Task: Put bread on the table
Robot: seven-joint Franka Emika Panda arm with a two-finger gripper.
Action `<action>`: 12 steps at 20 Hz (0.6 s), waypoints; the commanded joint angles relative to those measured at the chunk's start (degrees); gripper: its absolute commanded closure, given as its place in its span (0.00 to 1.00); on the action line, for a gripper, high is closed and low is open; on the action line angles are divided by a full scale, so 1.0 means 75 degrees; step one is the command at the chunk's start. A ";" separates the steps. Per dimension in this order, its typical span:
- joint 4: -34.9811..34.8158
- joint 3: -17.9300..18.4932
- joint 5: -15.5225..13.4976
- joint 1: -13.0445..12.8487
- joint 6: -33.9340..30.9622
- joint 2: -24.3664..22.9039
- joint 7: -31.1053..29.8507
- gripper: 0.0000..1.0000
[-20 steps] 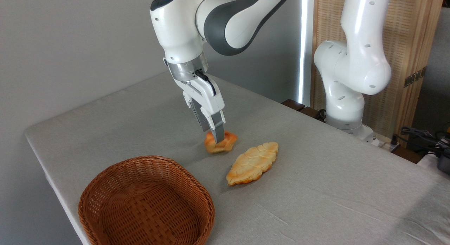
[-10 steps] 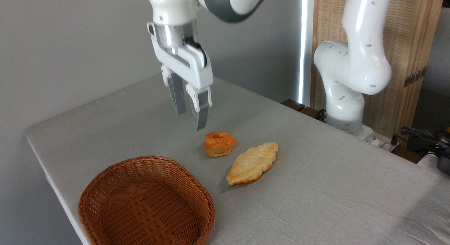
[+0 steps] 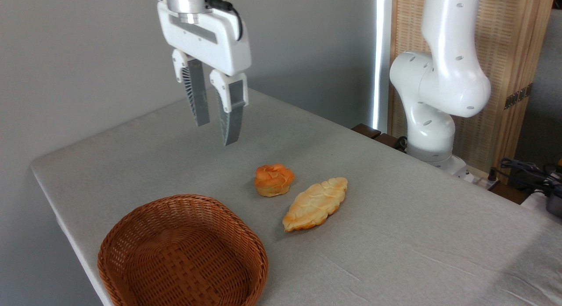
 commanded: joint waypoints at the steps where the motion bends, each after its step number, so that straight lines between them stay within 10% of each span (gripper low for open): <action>1: 0.0783 -0.0083 -0.0002 0.0131 -0.0619 0.0401 0.0027 0.00; 12: 0.0831 -0.0423 0.0068 0.0622 -0.0714 0.0507 -0.0324 0.00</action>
